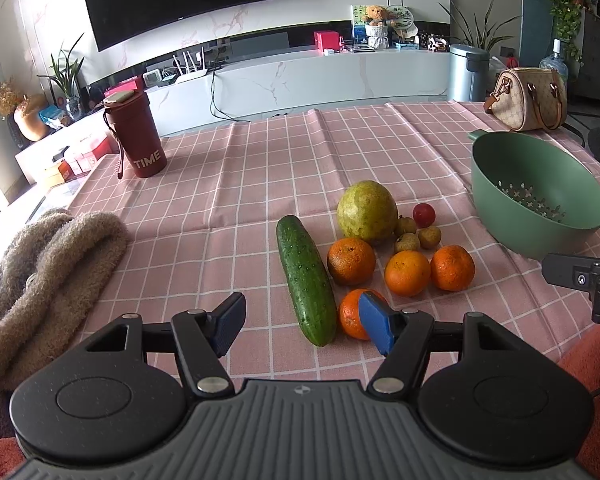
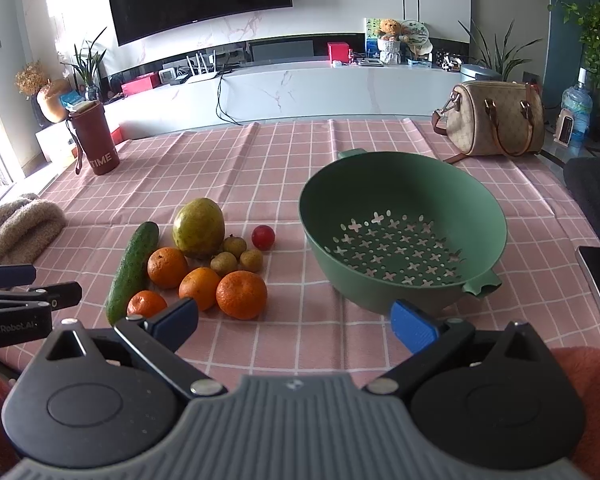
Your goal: Organize fruits
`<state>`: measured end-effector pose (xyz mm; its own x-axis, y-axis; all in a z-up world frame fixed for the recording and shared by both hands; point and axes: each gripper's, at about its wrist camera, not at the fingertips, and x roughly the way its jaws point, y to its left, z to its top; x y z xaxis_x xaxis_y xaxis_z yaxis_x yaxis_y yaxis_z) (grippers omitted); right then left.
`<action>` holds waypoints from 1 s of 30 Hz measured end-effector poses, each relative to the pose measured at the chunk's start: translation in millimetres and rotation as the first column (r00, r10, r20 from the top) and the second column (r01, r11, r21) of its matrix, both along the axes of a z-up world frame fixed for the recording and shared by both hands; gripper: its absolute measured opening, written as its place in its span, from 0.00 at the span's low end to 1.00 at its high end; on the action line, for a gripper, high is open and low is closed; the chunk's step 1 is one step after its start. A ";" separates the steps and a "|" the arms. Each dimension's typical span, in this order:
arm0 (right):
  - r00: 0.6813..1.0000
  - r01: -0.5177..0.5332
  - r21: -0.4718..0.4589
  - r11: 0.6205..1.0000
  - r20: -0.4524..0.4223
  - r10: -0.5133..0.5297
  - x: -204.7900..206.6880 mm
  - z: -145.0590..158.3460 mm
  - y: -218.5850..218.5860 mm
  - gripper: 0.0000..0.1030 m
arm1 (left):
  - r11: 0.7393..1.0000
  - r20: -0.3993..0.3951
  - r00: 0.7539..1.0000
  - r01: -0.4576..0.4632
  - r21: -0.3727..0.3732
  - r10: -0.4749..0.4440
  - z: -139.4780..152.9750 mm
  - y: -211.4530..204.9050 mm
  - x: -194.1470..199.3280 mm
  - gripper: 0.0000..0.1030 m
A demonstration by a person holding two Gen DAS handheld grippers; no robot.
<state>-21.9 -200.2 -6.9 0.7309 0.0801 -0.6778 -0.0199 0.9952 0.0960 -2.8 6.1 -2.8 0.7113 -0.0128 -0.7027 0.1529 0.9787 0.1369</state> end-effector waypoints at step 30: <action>1.000 0.000 -0.011 1.000 -0.004 -0.001 0.1 -0.1 2.4 0.96 | 1.000 -0.001 1.000 -0.008 -0.014 0.008 1.7 1.5 1.1 0.75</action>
<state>-21.9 -197.8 -7.0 0.7279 0.0721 -0.6819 -0.0190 0.9962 0.0849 -1.7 7.5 -1.1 0.7105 -0.0168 -0.7035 0.1448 0.9818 0.1228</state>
